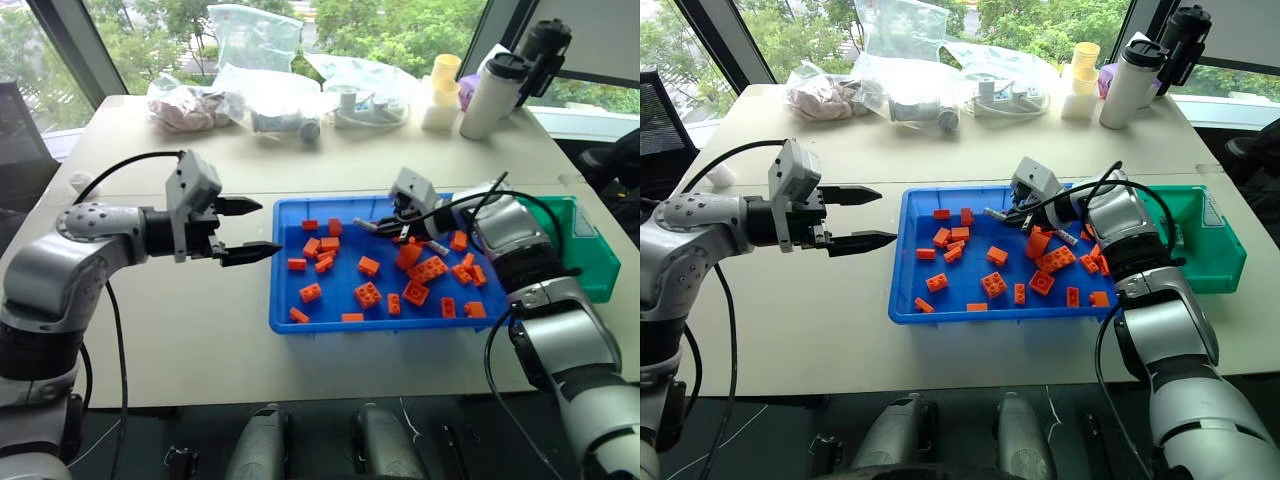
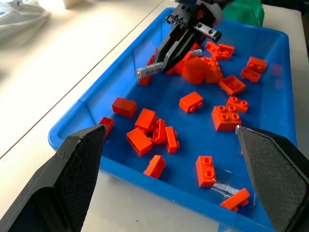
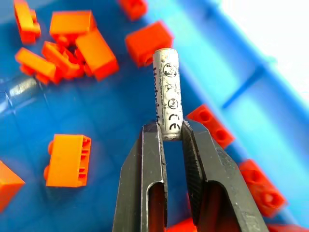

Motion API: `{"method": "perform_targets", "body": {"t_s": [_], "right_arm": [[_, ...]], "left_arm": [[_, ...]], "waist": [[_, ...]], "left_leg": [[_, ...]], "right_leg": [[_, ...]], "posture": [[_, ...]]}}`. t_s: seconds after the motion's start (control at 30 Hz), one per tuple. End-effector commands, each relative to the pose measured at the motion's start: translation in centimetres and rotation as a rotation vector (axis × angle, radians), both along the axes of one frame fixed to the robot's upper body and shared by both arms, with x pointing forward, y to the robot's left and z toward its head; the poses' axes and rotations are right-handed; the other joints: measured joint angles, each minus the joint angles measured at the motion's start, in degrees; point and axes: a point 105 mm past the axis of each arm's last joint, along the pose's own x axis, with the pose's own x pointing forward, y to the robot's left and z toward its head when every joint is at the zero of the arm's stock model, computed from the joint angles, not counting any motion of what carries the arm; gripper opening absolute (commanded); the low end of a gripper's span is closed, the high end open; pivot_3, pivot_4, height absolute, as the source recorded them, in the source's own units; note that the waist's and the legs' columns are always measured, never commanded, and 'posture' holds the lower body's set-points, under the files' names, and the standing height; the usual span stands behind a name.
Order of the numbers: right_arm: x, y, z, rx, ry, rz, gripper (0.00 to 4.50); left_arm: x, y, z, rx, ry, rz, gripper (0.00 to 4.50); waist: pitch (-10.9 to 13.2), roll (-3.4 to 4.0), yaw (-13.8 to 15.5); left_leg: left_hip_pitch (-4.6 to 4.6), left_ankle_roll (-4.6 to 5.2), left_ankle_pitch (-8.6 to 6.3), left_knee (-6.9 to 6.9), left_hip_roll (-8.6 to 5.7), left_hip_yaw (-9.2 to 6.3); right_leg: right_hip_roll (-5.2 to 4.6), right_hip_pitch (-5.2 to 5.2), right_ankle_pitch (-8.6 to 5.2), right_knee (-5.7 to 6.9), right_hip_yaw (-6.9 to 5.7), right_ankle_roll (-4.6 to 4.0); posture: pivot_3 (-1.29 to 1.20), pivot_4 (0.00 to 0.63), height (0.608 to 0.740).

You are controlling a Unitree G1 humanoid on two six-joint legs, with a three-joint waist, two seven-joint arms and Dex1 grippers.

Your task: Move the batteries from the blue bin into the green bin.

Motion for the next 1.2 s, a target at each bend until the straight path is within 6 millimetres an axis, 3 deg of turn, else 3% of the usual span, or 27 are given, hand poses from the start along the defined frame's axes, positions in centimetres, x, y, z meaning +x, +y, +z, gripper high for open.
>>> {"method": "perform_targets", "body": {"t_s": [0.03, 0.17, 0.27, 0.33, 0.5, 0.67, 0.9, 1.2], "right_arm": [[-1.3, -2.9, 6.0, 0.219, -0.156, -0.127, 0.05], [-3.0, -6.6, 8.7, 0.341, -0.229, -0.298, 0.05], [-4.6, -11.2, 9.7, 0.354, -0.286, -0.515, 0.05], [-5.5, -14.0, 8.9, 0.290, -0.278, -0.639, 0.05], [-7.2, -18.4, 6.3, 0.146, -0.199, -0.854, 0.05], [-8.3, -19.8, 4.4, 0.104, -0.115, -0.925, 0.05], [-8.7, -20.8, 3.2, 0.044, -0.078, -0.972, 0.05], [-8.2, -21.5, 3.8, 0.013, -0.109, -0.995, 4.45]], "left_arm": [[-0.1, -0.1, 1.3, -0.031, -0.041, -0.011, 4.50], [0.3, -0.7, 1.3, -0.051, -0.047, -0.036, 4.50], [1.3, -2.6, 1.5, -0.066, -0.081, -0.100, 4.50], [2.1, -4.2, 1.9, -0.079, -0.109, -0.154, 4.50], [3.0, -8.3, 3.1, -0.119, -0.167, -0.287, 4.50], [3.4, -10.2, 2.9, -0.093, -0.201, -0.340, 4.50], [3.7, -10.1, 2.3, -0.094, -0.202, -0.334, 4.50], [3.6, -9.4, 1.8, -0.081, -0.190, -0.313, 4.50]], "waist": [[0.0, 0.00, 0.0], [0.0, 0.00, 0.0], [0.0, 0.00, 0.3], [0.0, 0.00, 0.9], [0.0, 0.00, 1.0], [0.0, 0.04, -0.2], [0.0, 0.06, -0.2], [0.0, 0.05, -0.1]], "left_leg": [[0.00, 0.00, 0.00, 0.00, 0.00, -0.01], [0.00, 0.01, 0.00, -0.01, -0.02, -0.02], [0.00, 0.01, 0.00, -0.01, -0.04, -0.02], [0.00, 0.01, 0.00, 0.00, -0.11, -0.01], [0.01, 0.05, -0.01, 0.05, -0.15, 0.11], [0.03, 0.05, -0.01, 0.03, -0.12, 0.11], [0.07, 0.05, -0.01, 0.04, -0.01, 0.10], [0.06, 0.05, -0.01, 0.05, -0.02, 0.09]], "right_leg": [[-0.01, 0.01, 0.00, 0.00, 0.00, 0.00], [-0.13, 0.04, 0.00, -0.01, -0.03, 0.00], [-0.10, 0.04, 0.00, 0.01, -0.04, 0.00], [-0.09, 0.07, 0.00, 0.00, -0.05, 0.00], [-0.04, 0.08, 0.00, -0.02, 0.00, 0.00], [0.08, 0.06, 0.00, 0.02, 0.06, 0.01], [0.14, 0.05, 0.00, 0.08, 0.10, 0.01], [0.10, 0.06, 0.00, 0.07, 0.10, 0.02]], "posture": [[0.00, 0.150, 0.740], [0.00, 0.150, 0.740], [0.00, 0.150, 0.740], [0.00, 0.150, 0.740], [0.00, 0.150, 0.740], [0.00, 0.150, 0.740], [0.00, 0.150, 0.740], [0.00, 0.150, 0.740]]}}
